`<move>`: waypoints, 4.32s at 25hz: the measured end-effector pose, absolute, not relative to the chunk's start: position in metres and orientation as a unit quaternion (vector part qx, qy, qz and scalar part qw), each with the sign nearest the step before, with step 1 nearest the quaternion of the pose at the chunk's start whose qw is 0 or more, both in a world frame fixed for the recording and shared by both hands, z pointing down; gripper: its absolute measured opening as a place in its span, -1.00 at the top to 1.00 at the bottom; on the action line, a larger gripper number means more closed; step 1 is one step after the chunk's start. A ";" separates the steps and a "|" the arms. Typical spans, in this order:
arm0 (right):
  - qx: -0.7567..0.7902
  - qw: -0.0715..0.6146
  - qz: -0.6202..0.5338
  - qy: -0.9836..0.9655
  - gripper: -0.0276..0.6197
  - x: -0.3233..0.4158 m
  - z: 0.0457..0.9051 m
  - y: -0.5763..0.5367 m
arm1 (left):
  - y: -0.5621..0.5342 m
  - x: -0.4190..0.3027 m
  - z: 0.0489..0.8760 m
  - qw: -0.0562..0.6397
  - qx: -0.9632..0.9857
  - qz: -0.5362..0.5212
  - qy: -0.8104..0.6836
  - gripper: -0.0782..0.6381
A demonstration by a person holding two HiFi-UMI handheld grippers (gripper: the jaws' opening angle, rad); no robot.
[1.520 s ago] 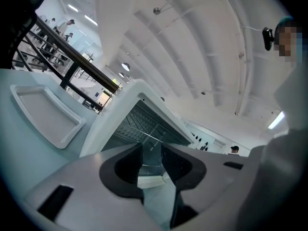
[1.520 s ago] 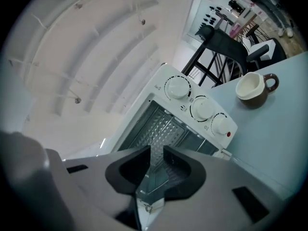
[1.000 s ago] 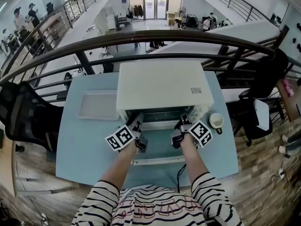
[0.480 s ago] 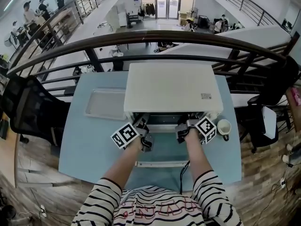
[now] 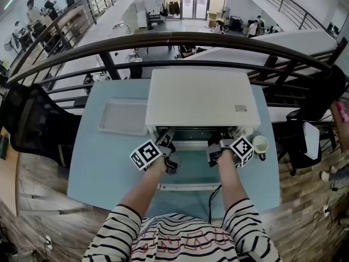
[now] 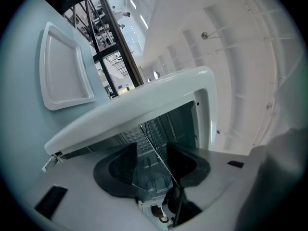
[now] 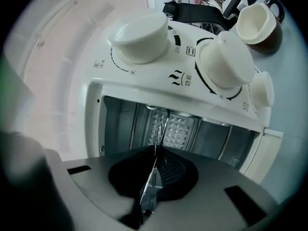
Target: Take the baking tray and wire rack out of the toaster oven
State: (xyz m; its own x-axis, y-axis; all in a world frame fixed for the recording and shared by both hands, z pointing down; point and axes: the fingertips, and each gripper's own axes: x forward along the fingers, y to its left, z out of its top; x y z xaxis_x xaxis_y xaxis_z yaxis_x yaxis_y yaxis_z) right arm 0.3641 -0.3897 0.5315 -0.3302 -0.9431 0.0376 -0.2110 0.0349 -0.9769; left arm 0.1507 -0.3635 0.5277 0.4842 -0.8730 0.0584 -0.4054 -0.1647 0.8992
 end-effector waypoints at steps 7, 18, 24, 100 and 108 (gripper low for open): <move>-0.461 0.355 -0.525 0.622 0.82 0.366 0.533 -0.362 | -0.358 0.159 0.529 0.486 0.719 -0.256 -0.425 0.30; -0.483 0.347 -0.510 0.621 0.82 0.368 0.537 -0.320 | -0.334 0.165 0.533 0.514 0.716 -0.269 -0.388 0.66; -0.494 0.356 -0.504 0.612 0.82 0.368 0.539 -0.293 | -0.309 0.166 0.534 0.556 0.692 -0.287 -0.360 0.70; -0.463 0.241 -0.568 0.636 0.82 -0.032 0.621 -0.089 | -0.098 -0.228 0.618 0.575 0.684 -0.222 -0.391 0.71; -0.460 0.211 -0.595 0.625 0.82 -0.049 0.649 -0.129 | -0.140 -0.244 0.645 0.581 0.671 -0.195 -0.417 0.71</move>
State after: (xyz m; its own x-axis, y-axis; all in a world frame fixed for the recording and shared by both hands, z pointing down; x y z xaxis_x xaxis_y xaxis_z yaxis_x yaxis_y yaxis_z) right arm -0.0487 -0.1288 0.6495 -0.4880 -0.8252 0.2843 -0.3241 -0.1311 -0.9369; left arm -0.2442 -0.1400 0.6452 0.5773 -0.7854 0.2233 -0.3330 0.0233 0.9427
